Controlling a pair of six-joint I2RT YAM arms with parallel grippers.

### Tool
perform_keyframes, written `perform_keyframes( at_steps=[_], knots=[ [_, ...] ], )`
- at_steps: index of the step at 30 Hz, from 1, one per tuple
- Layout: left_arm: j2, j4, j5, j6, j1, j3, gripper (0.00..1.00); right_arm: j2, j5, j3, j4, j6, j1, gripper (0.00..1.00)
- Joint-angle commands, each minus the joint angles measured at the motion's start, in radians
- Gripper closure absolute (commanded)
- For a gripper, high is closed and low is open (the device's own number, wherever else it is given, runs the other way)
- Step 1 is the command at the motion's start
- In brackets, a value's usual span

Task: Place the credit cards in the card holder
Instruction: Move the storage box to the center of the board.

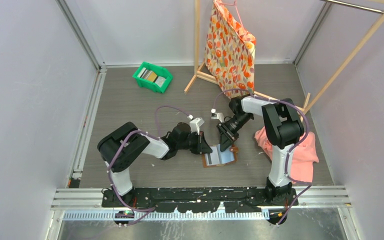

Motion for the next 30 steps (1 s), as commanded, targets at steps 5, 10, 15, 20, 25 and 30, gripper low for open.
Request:
perform_keyframes(
  at_steps=[5, 10, 15, 20, 25, 30],
  knots=[
    [0.025, -0.067, -0.033, 0.018, 0.015, -0.034, 0.94, 0.028, 0.066, 0.034, 0.056, 0.110, 0.077, 0.76],
    [0.022, -0.056, -0.026, 0.017, 0.015, -0.037, 0.94, 0.039, 0.099, 0.037, 0.071, 0.136, 0.101, 0.76],
    [0.018, -0.049, -0.022, 0.017, 0.015, -0.040, 0.94, 0.055, 0.116, 0.048, 0.072, 0.152, 0.119, 0.76],
    [0.018, -0.041, -0.015, 0.011, 0.015, -0.042, 0.94, 0.078, 0.013, 0.098, -0.019, 0.090, 0.118, 0.74],
    [0.003, -0.046, -0.011, 0.010, 0.015, -0.040, 0.91, 0.116, -0.078, 0.167, -0.165, -0.049, 0.115, 0.73],
    [-0.005, -0.046, -0.011, 0.006, 0.018, -0.040, 0.88, 0.108, -0.119, 0.177, -0.212, -0.097, 0.107, 0.72]
  ],
)
